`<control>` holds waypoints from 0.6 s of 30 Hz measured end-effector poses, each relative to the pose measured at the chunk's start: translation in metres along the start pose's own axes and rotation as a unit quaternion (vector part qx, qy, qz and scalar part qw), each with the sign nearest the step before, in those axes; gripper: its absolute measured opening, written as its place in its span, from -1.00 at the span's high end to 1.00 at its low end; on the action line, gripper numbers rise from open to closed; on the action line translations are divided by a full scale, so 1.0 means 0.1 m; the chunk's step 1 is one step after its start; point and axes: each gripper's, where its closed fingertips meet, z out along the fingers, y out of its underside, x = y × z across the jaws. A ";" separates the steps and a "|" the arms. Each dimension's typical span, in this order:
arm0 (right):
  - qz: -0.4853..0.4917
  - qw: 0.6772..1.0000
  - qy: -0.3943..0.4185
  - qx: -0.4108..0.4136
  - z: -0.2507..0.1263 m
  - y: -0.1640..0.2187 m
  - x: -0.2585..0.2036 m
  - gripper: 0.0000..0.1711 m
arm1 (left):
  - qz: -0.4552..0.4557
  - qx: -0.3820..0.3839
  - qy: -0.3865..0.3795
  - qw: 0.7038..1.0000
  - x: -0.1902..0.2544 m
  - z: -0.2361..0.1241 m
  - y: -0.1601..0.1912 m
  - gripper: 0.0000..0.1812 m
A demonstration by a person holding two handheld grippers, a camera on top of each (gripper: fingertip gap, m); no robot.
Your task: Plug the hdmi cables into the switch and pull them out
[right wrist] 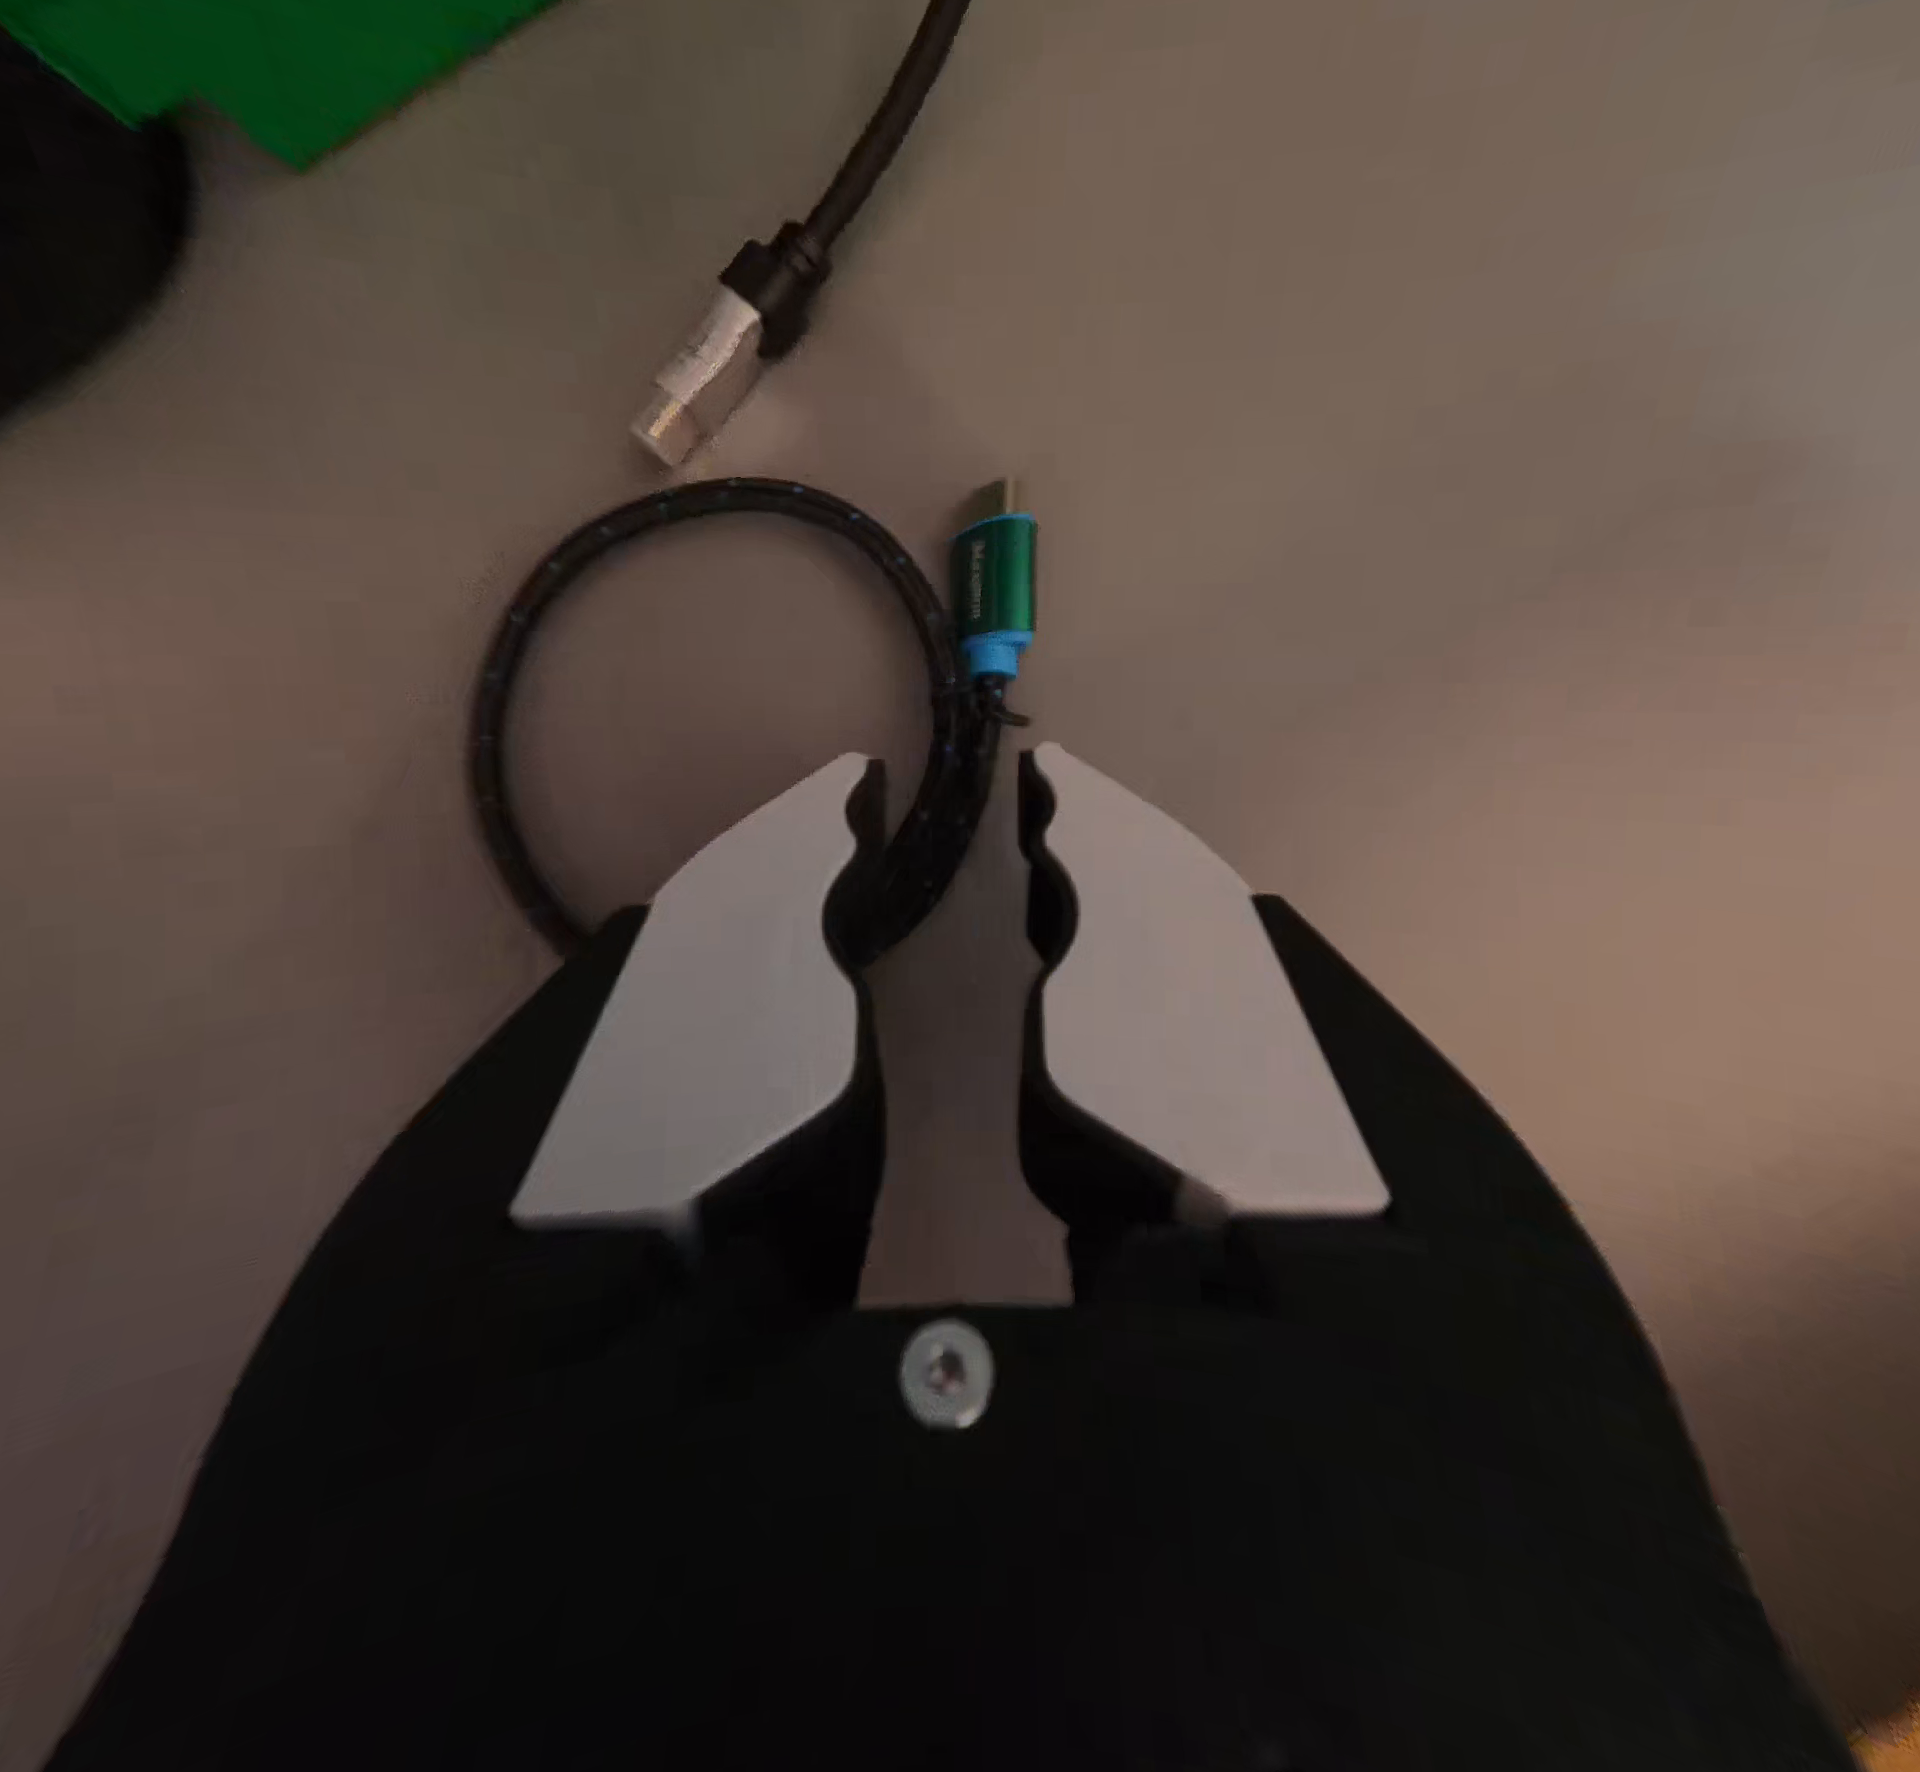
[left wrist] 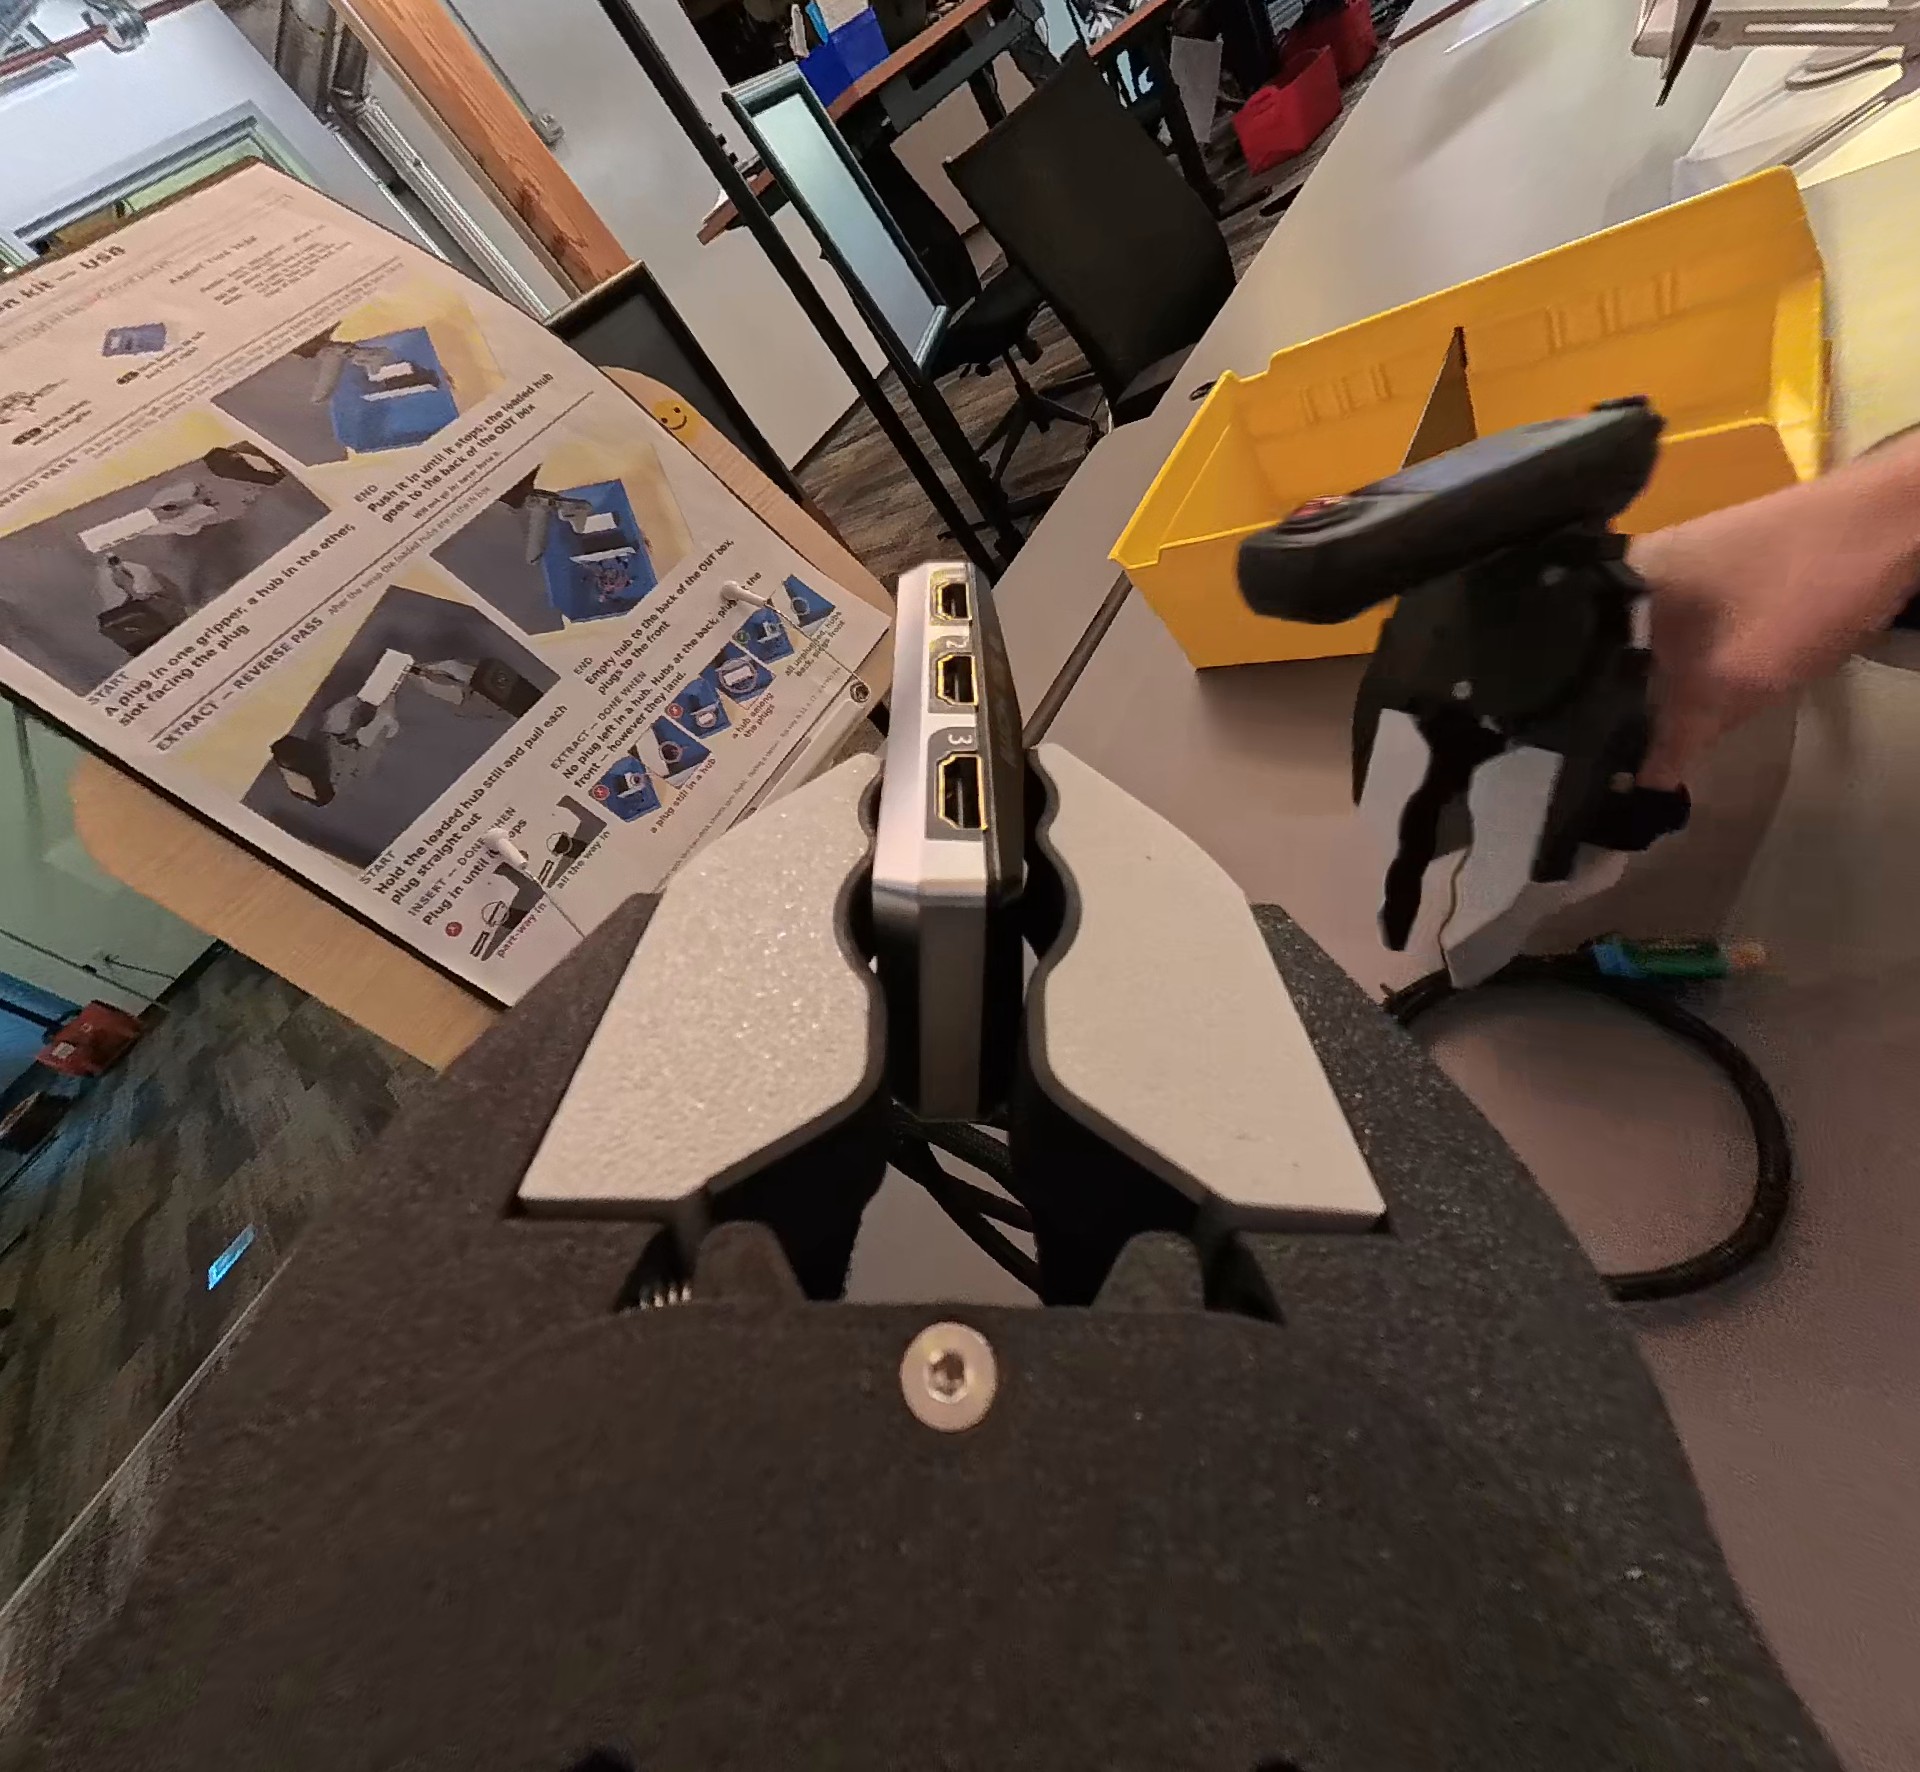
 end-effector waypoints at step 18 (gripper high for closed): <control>-0.154 0.968 0.177 -0.089 0.33 -0.15 0.07 0.64 | 0.002 -0.003 0.001 1.000 0.01 0.01 0.00 0.75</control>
